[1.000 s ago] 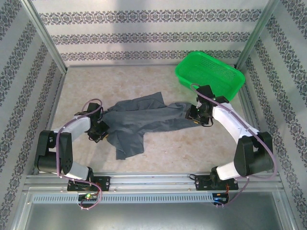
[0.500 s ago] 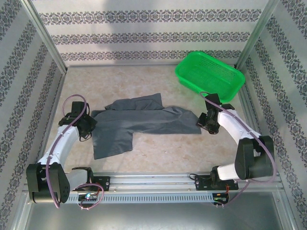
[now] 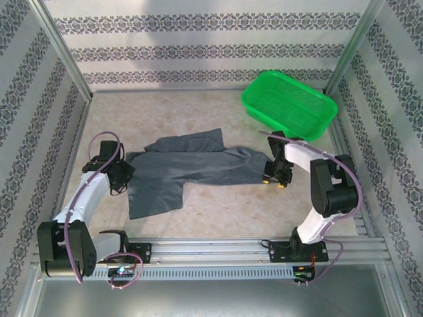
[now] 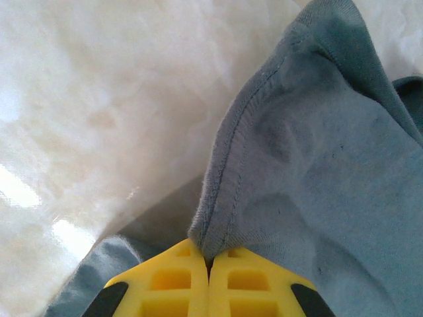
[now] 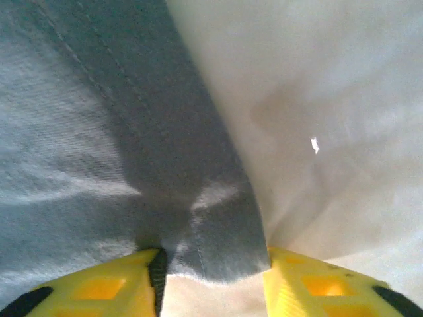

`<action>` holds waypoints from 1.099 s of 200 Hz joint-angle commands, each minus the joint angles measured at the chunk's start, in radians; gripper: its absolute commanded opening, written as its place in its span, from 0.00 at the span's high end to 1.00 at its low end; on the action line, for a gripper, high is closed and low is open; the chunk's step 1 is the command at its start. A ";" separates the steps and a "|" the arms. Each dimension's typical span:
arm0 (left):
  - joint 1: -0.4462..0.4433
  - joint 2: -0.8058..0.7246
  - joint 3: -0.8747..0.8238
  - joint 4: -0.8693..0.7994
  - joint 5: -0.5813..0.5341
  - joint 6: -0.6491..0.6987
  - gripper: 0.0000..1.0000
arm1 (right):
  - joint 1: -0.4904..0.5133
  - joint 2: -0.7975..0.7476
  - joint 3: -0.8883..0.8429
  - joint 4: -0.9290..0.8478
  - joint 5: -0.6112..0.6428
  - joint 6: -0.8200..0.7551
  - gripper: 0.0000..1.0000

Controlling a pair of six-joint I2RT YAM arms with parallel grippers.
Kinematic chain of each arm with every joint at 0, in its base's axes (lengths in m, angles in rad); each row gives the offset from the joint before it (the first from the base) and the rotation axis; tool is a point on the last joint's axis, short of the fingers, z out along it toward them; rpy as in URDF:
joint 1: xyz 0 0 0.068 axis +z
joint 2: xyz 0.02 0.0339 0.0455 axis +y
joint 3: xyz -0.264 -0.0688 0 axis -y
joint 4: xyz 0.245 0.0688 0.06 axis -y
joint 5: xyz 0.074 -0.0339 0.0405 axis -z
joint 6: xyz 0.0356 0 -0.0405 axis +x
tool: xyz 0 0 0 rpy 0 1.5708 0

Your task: Fold and stack the t-shirts

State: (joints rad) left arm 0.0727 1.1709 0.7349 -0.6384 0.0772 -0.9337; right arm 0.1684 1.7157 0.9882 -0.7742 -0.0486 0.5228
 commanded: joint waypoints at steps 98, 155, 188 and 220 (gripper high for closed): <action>0.014 0.041 0.231 0.051 0.029 -0.022 1.00 | 0.049 -0.156 0.353 0.116 -0.028 -0.099 1.00; 0.048 -0.018 0.568 0.046 -0.030 -0.060 1.00 | 0.039 -0.236 0.703 0.197 -0.053 -0.067 1.00; 0.053 -0.162 0.664 0.059 -0.160 -0.046 1.00 | 0.032 -0.397 0.670 0.313 0.015 -0.021 1.00; 0.053 -0.258 0.788 0.032 -0.270 0.012 1.00 | 0.023 -0.530 0.639 0.359 0.044 0.003 1.00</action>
State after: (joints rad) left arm 0.1131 0.9730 1.4250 -0.6075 -0.0605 -0.9695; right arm 0.2089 1.2701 1.6470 -0.4995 -0.0608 0.4877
